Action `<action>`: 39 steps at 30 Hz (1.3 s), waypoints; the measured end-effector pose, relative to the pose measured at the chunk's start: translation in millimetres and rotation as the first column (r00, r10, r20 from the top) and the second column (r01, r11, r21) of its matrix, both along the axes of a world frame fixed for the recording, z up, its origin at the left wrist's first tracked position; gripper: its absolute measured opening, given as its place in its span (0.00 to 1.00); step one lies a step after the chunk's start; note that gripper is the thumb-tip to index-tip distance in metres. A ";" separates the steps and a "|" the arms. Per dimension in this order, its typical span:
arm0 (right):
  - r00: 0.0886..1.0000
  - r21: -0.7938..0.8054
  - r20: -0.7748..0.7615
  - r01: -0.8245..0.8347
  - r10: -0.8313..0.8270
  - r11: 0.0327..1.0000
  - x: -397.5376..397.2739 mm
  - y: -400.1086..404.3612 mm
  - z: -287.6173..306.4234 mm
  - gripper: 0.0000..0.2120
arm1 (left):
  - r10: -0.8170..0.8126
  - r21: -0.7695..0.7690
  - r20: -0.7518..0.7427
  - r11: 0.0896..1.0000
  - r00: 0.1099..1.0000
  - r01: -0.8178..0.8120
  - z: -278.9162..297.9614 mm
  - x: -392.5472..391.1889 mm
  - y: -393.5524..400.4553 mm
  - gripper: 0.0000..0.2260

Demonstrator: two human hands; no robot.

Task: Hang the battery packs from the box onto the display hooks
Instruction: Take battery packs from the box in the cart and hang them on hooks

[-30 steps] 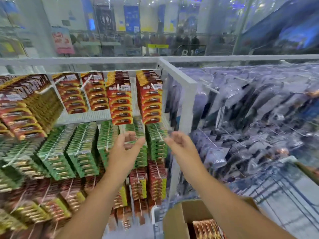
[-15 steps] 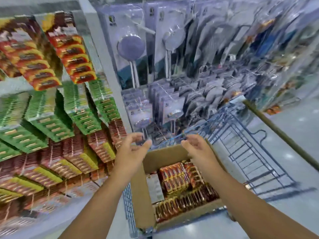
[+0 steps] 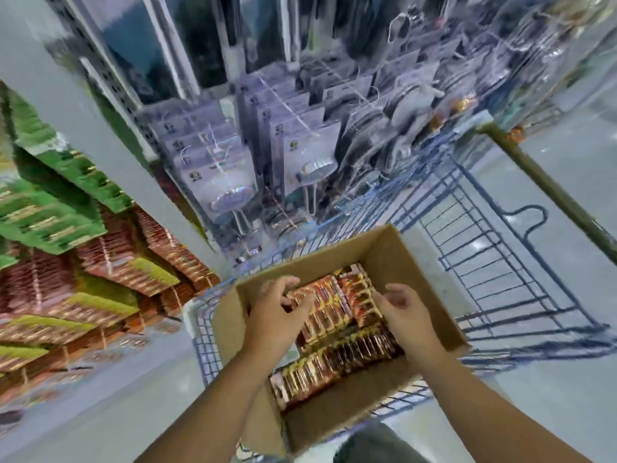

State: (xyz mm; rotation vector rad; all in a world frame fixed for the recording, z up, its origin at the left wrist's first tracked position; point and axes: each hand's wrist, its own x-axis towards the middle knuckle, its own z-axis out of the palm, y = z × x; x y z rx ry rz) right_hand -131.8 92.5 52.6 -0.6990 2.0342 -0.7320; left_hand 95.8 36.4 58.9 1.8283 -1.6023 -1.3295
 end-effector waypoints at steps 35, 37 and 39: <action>0.988 0.325 -0.088 -0.090 0.125 0.942 -44.8 -85.2 -270.3 0.22 | -0.312 0.236 0.697 0.950 0.645 0.204 -265.8 -99.1 -47.3 0.34; 0.996 0.286 0.086 -0.032 0.007 0.958 -50.1 -88.8 -264.6 0.16 | -0.289 0.309 0.616 0.944 0.733 0.112 -257.4 -94.7 -53.5 0.31; 0.983 0.280 0.183 -0.026 -0.026 0.960 -52.4 -91.2 -252.5 0.16 | -0.219 0.367 0.491 0.930 0.843 0.027 -244.4 -86.3 -56.8 0.32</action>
